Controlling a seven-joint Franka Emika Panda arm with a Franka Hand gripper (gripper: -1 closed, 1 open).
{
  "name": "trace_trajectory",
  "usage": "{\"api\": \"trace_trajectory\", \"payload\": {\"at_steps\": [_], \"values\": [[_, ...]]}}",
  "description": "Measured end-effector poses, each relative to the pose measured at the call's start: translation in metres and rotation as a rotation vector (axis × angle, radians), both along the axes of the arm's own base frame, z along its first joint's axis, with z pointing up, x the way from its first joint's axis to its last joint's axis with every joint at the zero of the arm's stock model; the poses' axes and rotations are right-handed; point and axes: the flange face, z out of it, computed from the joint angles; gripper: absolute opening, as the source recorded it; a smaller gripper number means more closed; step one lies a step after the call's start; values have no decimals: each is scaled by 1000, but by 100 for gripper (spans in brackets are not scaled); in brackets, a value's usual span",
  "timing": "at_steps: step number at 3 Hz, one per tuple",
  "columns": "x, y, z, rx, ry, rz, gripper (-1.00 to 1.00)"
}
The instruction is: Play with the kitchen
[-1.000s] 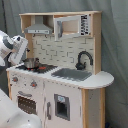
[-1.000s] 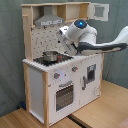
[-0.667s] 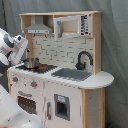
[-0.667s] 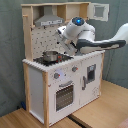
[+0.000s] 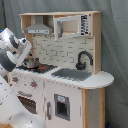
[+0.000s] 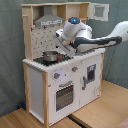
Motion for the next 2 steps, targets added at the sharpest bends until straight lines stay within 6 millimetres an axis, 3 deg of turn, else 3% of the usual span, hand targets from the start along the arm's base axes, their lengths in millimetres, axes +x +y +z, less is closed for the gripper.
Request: {"api": "trace_trajectory", "payload": {"at_steps": [2], "values": [[17, 7, -5, 41, 75, 53, 100]]}}
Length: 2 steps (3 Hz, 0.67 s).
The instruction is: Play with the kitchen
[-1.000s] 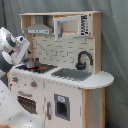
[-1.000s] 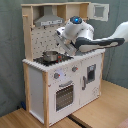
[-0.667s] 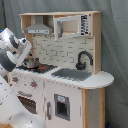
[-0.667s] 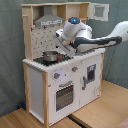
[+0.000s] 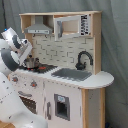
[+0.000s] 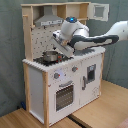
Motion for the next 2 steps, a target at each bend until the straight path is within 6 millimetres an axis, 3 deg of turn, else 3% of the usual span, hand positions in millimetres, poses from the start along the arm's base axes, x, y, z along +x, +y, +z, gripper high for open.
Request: {"api": "trace_trajectory", "payload": {"at_steps": [2], "values": [[16, 7, 9, 32, 56, 41, 100]]}}
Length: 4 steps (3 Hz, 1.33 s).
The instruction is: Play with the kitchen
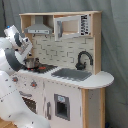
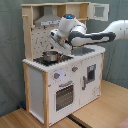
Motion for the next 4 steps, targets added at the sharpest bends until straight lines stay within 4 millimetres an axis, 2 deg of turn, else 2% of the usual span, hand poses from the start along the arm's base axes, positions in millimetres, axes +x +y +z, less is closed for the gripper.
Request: {"api": "trace_trajectory", "payload": {"at_steps": [1, 3, 4], "values": [[6, 4, 1, 8, 30, 15, 100], [14, 13, -21, 13, 108, 36, 100], [22, 6, -31, -8, 165, 36, 100]]}}
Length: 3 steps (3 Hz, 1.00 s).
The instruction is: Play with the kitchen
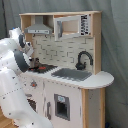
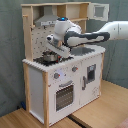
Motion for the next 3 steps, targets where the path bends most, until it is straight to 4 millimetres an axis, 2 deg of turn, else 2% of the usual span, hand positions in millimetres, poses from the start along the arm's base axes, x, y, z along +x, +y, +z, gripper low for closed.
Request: {"api": "trace_trajectory", "payload": {"at_steps": [1, 2, 3], "values": [[-2, -5, 1, -29, 40, -11, 100], [-3, -5, 1, -31, 43, -12, -100], [-5, -6, 1, -43, 61, -18, -100]]}}
